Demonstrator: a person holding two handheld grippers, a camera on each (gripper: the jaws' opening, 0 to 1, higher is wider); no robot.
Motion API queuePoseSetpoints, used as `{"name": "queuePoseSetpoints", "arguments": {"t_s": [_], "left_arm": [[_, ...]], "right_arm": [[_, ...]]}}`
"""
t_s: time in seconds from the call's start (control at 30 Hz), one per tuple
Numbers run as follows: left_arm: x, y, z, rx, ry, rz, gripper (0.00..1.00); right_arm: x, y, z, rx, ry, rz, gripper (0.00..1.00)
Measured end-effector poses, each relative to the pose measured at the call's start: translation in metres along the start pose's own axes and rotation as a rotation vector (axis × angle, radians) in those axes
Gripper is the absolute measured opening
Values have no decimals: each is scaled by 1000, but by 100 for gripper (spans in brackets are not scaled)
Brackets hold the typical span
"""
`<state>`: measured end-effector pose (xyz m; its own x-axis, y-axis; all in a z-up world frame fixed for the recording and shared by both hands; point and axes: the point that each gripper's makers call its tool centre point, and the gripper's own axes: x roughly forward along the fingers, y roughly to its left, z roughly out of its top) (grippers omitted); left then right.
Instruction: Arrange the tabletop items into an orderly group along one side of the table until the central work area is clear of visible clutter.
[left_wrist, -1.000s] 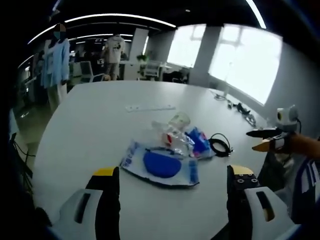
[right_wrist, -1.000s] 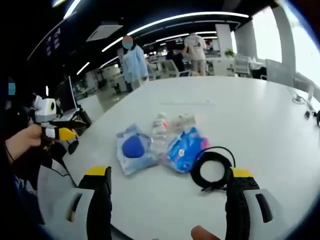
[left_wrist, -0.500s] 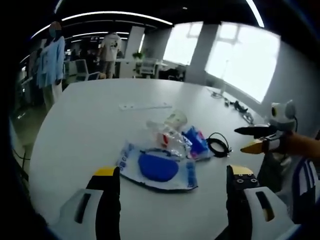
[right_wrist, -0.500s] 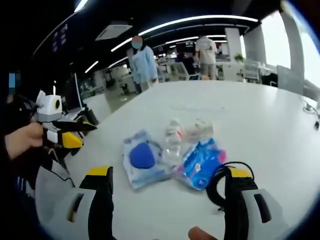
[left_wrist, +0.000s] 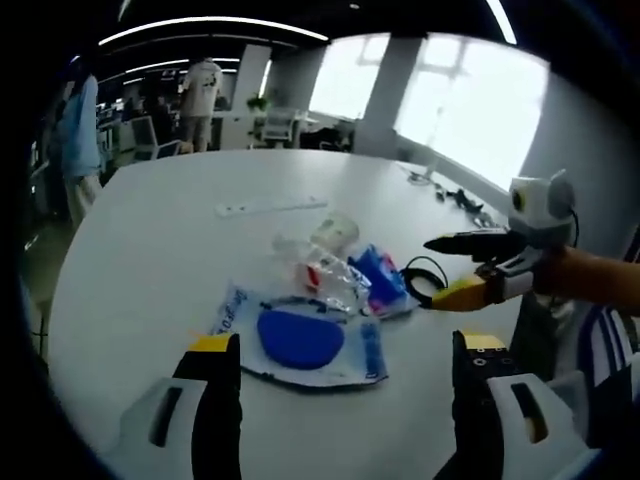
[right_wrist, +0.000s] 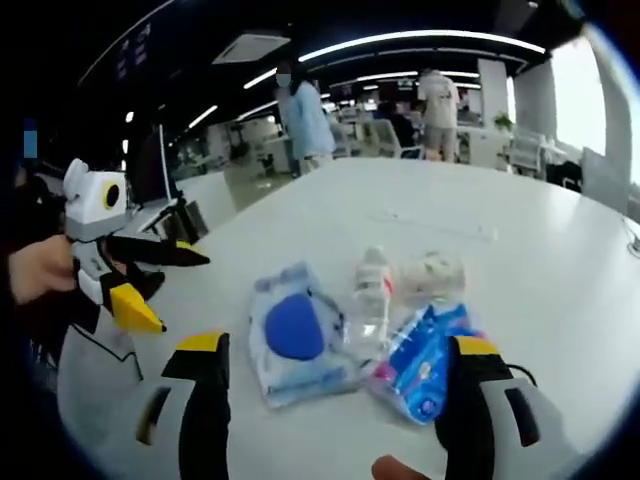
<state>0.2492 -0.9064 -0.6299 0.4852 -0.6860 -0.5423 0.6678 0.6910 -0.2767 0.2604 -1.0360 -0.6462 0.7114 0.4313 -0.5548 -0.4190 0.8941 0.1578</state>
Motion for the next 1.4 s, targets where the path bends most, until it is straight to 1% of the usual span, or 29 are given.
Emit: {"name": "queuePoseSetpoints", "arguments": {"t_s": [0.17,0.37,0.47,0.7,0.87,1.0,1.17,1.27,1.4], "left_arm": [[2,4,1,-7,2,1,85],[3,12,4,-20,-5,11,85],[3,15,3,-27,-7,16,84],[5,20,0,-39,4,14,84],[5,22,2,-57,-9,16,84],[6,23,-1,-64,-5,14,84],[7,23,-6,-76,-2,17,83],[6,25,-10,-76,6,19,82],[6,27,-13,-87,9,23,82]], "right_arm": [[18,0,2,-16,24,0,86],[41,-5,1,-24,64,-7,86],[48,-7,1,-21,74,-11,86],[64,-9,-6,-15,110,-11,85],[77,-14,-8,-14,121,-12,84],[87,-18,-11,-2,134,-8,84],[95,-19,-10,-1,136,-6,83],[102,-20,-8,22,124,-1,83],[113,-26,-12,41,143,-2,81]]}}
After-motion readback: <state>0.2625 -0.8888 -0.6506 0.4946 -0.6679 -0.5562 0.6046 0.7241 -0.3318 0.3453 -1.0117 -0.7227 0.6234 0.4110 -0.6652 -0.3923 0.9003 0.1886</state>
